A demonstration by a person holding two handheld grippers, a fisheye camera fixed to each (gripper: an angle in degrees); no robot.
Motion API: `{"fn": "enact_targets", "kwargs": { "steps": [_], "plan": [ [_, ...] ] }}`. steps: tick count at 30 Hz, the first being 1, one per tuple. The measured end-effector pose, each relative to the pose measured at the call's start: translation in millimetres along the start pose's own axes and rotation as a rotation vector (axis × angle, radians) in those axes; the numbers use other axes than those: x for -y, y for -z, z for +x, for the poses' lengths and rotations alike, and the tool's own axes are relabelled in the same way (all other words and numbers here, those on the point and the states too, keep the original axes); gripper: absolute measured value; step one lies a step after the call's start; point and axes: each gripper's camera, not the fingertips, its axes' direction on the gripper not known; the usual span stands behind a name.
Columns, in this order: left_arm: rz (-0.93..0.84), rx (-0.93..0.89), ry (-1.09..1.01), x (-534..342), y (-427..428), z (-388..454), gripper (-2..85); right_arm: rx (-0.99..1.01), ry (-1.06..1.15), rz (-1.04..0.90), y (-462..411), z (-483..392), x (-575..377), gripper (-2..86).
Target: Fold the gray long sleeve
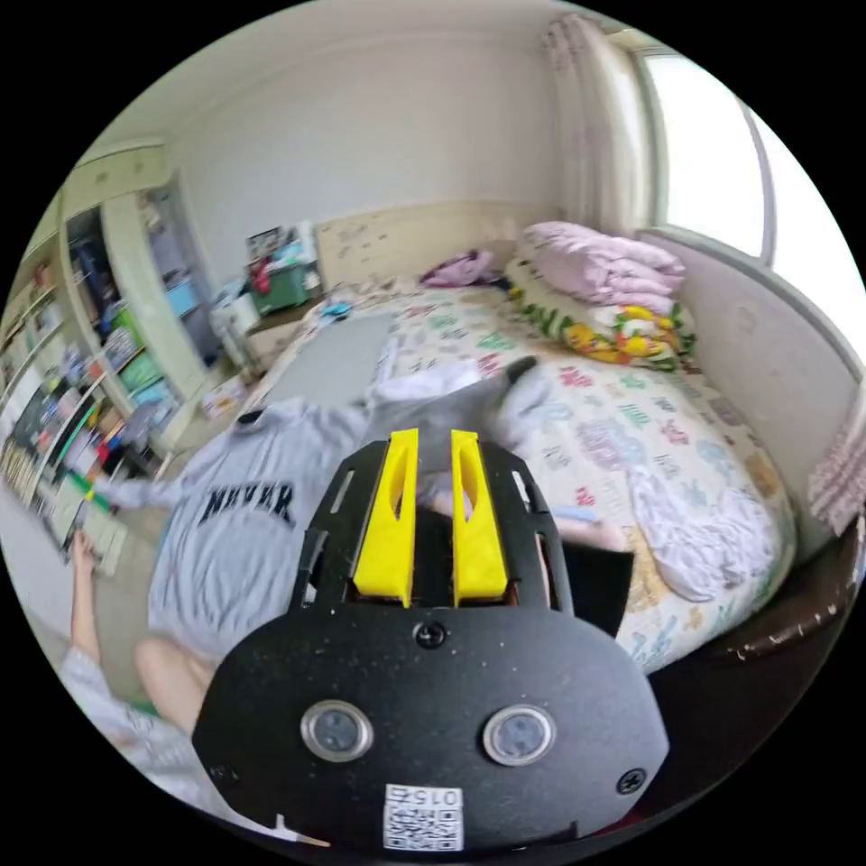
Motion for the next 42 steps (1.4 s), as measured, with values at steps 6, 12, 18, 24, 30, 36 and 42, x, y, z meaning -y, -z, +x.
{"fn": "enact_targets", "kwargs": {
  "steps": [6, 12, 18, 24, 30, 36, 42],
  "plan": [
    [-0.136, -0.235, -0.134, -149.2, 64.1, 26.8, 12.1, 0.398, 0.226, -0.310, -24.3, -41.3, -211.8, 8.0],
    [-0.288, -0.337, -0.184, -235.4, 86.9, 71.8, 12.7, 0.473, 0.320, -0.407, -38.4, -88.2, -320.9, 11.3],
    [-0.307, -0.388, -0.551, -235.6, 120.9, 152.4, 11.3, 0.418, 0.587, -0.305, -3.9, -146.7, -350.9, 13.3],
    [-0.433, -0.339, -0.757, -242.1, 96.6, 203.0, 11.5, 0.178, 0.735, -0.415, -35.8, -174.1, -387.2, 10.3],
    [-0.451, -0.262, -0.799, -246.6, 86.7, 217.5, 8.7, 0.077, 0.762, -0.368, -23.9, -173.1, -406.3, 3.6],
    [-0.403, -0.301, -0.696, -231.0, 105.7, 202.1, 1.7, 0.139, 0.701, -0.346, -0.1, -152.5, -399.8, 0.8],
    [-0.287, -0.212, -0.663, -223.3, 156.6, 192.9, 0.6, 0.161, 0.657, -0.329, 28.2, -120.7, -409.7, -0.4]
  ]
}}
